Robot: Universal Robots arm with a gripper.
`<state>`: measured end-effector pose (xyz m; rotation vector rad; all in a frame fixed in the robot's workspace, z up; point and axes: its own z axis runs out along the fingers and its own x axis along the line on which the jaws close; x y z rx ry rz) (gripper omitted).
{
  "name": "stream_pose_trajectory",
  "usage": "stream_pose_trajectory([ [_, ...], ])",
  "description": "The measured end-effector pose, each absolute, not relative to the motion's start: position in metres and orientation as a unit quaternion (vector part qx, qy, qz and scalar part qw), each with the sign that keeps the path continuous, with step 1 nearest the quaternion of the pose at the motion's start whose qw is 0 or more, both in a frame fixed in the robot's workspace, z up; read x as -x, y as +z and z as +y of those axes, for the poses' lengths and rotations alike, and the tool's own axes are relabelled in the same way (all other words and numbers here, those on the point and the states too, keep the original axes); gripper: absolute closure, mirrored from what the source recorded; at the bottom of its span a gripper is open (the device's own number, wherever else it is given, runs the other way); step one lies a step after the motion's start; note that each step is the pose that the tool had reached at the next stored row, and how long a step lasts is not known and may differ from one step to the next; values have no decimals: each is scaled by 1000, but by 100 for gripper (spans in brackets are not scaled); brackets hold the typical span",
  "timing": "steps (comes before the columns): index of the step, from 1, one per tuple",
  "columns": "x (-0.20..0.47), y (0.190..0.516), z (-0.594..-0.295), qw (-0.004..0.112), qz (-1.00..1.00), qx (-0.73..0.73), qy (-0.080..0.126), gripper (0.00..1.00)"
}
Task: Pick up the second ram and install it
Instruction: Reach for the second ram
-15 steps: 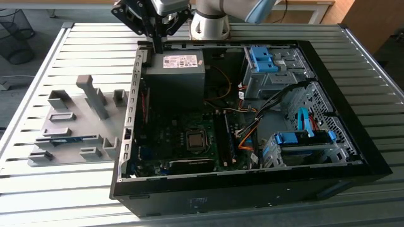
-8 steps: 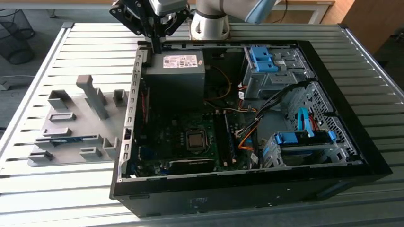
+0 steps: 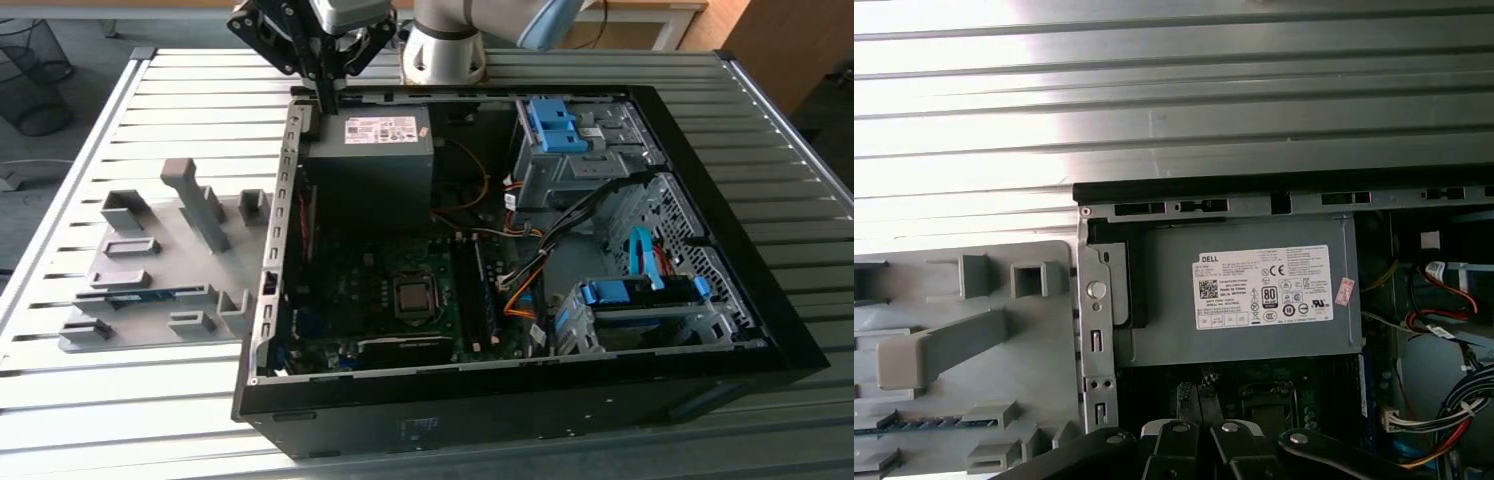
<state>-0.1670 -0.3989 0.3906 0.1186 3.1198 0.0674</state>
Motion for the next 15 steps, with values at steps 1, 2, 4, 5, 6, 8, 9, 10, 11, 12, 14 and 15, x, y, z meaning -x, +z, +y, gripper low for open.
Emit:
stream_pose_trajectory([
  [1,167,391,-399,9,999,-38,22,90],
  [2,168,391,-399,9,999,-38,22,90],
  [4,169,390,-399,9,999,-38,22,90],
  [5,169,390,-399,9,999,-38,22,90],
  [6,169,390,-399,9,999,-38,22,90],
  [8,170,390,-399,9,999,-38,22,90],
  [9,171,390,-399,9,999,-38,22,90],
  [10,172,390,-399,9,999,-38,21,90],
  [11,172,390,-399,8,999,-38,22,90],
  [12,173,390,-399,8,999,-38,22,90],
  [14,174,390,-399,8,999,-38,21,90],
  [15,175,390,-399,8,999,-38,21,90],
])
